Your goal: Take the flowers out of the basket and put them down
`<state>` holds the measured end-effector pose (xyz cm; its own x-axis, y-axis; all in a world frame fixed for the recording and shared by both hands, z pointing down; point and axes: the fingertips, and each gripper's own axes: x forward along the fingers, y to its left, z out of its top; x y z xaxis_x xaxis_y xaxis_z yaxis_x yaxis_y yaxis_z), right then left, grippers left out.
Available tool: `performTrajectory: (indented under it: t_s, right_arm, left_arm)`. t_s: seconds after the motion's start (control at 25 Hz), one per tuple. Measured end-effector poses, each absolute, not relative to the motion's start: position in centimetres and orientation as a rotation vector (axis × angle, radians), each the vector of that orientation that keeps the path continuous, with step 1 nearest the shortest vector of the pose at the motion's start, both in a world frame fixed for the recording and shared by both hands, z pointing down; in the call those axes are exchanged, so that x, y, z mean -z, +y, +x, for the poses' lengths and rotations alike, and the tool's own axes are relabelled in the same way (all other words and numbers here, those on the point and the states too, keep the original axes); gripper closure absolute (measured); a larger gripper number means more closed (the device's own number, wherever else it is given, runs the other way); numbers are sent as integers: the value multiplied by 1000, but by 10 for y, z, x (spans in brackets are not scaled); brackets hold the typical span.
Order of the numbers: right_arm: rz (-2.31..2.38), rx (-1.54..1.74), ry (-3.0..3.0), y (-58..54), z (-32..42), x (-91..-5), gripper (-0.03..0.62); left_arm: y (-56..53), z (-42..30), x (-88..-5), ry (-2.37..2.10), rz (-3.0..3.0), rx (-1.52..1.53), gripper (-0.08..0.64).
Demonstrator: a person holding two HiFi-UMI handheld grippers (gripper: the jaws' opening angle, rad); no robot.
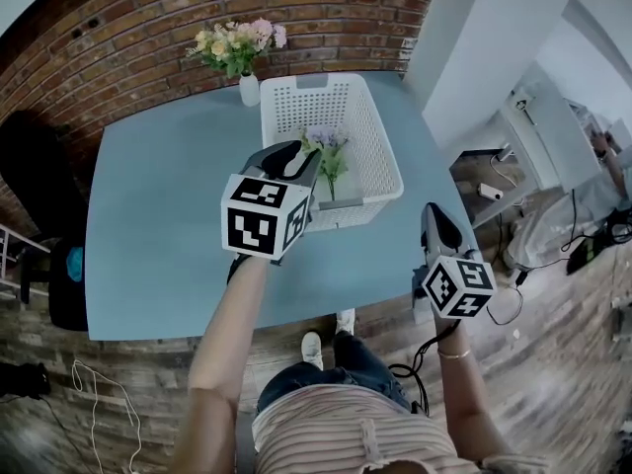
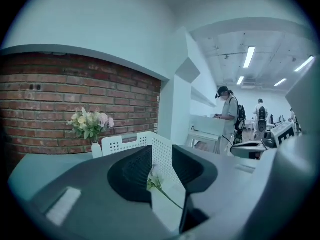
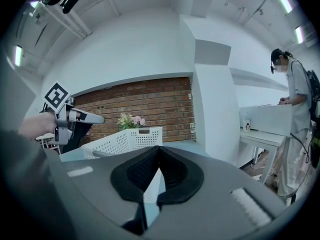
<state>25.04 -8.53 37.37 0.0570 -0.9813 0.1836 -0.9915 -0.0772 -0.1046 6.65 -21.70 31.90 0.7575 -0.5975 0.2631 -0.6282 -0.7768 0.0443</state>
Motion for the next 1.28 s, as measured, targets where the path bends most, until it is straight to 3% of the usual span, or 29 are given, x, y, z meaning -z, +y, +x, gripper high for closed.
performTrajectory:
  t_s: [0.76,1.28]
  right_arm:
    - [2130,-320,-2145,-187,333,-384,586]
    - [1839,-411,-2188,-286,329,-401,586]
  left_arm:
    - [-309,154,-412,-876,2527,-803,371]
    - [-337,172,-479,-874,2403,-1058,348]
